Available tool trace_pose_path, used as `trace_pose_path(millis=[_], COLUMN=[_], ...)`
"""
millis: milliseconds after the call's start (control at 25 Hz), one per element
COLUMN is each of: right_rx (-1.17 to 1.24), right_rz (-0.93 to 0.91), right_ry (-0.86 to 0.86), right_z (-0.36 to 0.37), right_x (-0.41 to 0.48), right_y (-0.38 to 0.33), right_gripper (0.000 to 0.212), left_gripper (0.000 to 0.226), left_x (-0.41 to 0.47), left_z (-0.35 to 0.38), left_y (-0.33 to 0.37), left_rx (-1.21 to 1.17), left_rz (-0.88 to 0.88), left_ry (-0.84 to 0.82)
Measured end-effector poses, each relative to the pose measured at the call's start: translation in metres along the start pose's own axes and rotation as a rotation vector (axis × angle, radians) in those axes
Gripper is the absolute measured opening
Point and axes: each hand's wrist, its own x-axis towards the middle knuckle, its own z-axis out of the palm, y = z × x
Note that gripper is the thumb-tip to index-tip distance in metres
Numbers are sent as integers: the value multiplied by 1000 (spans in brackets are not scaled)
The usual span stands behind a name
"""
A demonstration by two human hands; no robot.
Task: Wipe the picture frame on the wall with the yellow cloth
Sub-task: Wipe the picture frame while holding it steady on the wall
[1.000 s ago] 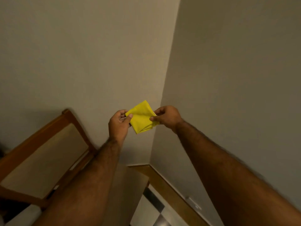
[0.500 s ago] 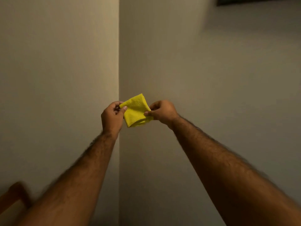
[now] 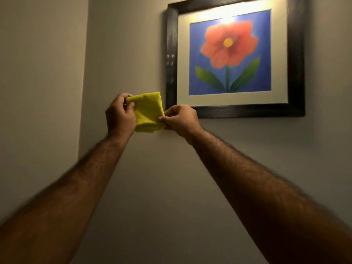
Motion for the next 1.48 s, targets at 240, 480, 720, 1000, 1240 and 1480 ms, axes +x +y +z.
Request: trace_pose_path(millis=[240,480,720,1000,1240,1480], right_rx=[-77,-786,-1207,-1175,-1202,-1183], right_rz=[-141,-532,-427,-358,-413,-429], right_ry=[164,646,709,681,724,722], right_z=[-66,-205,-319,-313,-308,-308], right_x=[39,51,54,60,62,61], right_y=[-53,-55,-20,37,49,49], right_gripper=[26,60,92,107,109,107], left_gripper=[23,26,24,28,74,82], left_x=[67,121,153,128,69,-15], left_z=[46,79,112,136,146,126], left_y=[65,89,103,100,62,16], left_rx=[-41,-48,59,430,366,349], left_rz=[156,178,153,612,512,529], left_ry=[42,59,50,44,-203,-244])
